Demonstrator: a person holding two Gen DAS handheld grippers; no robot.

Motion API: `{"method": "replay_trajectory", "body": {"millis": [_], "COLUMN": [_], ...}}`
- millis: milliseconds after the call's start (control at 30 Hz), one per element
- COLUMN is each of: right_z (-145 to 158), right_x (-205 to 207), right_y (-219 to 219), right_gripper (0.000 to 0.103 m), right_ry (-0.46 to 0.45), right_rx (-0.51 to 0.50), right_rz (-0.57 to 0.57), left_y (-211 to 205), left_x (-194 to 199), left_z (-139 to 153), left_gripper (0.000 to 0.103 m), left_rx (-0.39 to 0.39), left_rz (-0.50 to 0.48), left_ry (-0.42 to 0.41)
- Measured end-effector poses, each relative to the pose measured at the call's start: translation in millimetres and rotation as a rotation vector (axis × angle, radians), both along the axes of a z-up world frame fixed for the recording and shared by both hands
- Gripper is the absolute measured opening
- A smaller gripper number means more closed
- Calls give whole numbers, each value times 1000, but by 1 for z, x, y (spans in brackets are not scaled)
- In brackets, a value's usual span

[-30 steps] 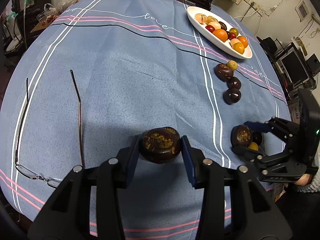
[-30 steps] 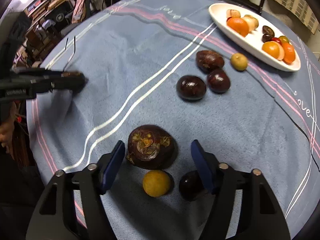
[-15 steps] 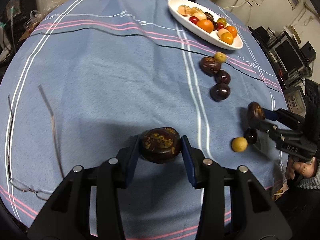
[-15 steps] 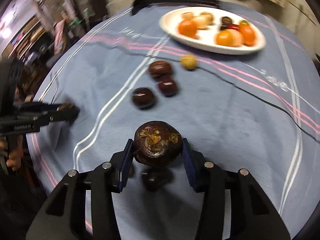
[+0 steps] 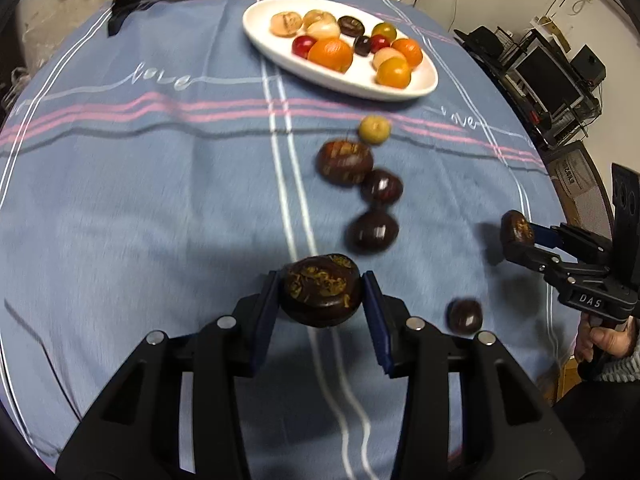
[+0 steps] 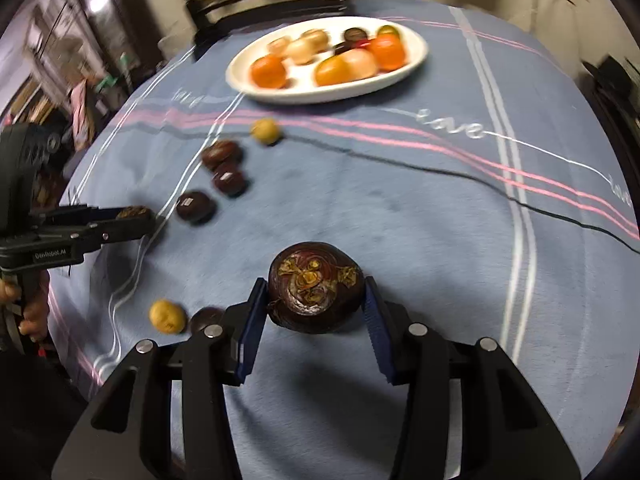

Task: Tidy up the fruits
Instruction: 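Carry both mangosteens to the plate and open both tools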

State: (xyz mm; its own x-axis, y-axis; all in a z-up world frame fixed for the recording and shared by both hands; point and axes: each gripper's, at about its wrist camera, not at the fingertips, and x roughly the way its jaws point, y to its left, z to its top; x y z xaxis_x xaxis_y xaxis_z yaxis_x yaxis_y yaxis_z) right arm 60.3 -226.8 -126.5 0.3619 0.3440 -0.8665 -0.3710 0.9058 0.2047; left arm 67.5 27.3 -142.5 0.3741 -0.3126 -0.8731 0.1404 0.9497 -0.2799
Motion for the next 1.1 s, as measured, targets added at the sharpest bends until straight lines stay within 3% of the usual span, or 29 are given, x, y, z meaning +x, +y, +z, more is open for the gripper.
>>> {"method": "replay_trajectory", "body": {"millis": [200, 567, 800, 1000, 1033, 1067, 1100], "right_z": [21, 53, 39, 31, 31, 29, 27], "right_x": [39, 147, 196, 241, 247, 254, 259], "right_y": [-4, 42, 47, 48, 50, 54, 58], "right_gripper": [48, 48, 48, 48, 49, 53, 60], "right_ry": [-47, -160, -177, -187, -193, -193, -180], "right_rx": [42, 91, 67, 94, 98, 102, 98], "right_rz": [-24, 34, 16, -32, -36, -33, -26], "left_y": [2, -9, -54, -59, -61, -62, -62], "left_x": [55, 170, 211, 223, 223, 223, 222], "left_z": [22, 52, 42, 19, 18, 18, 19], "left_gripper": [42, 42, 42, 42, 49, 63, 69], "left_rx": [19, 10, -6, -10, -13, -8, 2], "left_rz": [11, 1, -104, -97, -95, -88, -77], "left_ry": [-55, -142, -141, -101, -108, -116, -123]}}
